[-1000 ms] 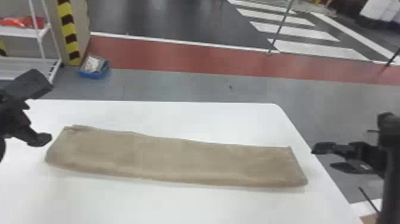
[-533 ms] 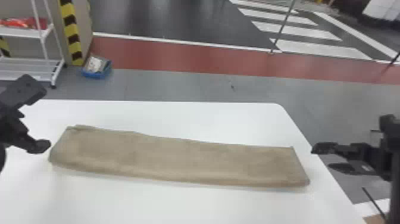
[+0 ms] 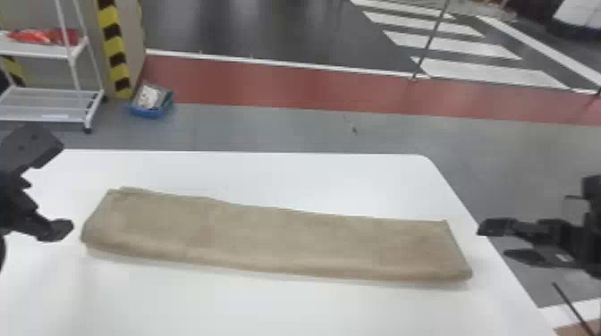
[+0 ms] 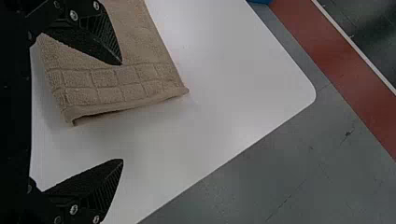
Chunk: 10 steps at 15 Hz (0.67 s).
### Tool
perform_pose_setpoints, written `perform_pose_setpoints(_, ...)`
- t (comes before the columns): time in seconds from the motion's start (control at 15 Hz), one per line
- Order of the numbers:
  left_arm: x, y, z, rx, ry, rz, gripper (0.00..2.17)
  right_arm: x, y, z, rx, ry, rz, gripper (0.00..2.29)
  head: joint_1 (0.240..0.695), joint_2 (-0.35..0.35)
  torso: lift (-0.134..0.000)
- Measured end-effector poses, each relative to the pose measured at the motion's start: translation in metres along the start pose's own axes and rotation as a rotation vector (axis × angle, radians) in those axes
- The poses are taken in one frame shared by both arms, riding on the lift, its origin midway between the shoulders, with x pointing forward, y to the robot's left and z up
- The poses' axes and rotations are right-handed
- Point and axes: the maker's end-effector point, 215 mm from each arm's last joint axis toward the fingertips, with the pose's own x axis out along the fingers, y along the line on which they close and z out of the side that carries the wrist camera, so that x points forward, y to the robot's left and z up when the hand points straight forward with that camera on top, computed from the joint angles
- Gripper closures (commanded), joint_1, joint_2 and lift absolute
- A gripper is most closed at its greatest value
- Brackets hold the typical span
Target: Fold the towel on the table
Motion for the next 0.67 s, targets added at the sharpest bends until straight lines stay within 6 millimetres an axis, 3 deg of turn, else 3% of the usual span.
perform_pose_setpoints(0.67, -0.0011, 0.0000, -0.0047, 0.003, -0.004, -0.005, 0.04, -0.0031, 0.0032, -0.0004, -0.027, -0.013, -0.008, 0.16, 0.695, -0.248, -0.124)
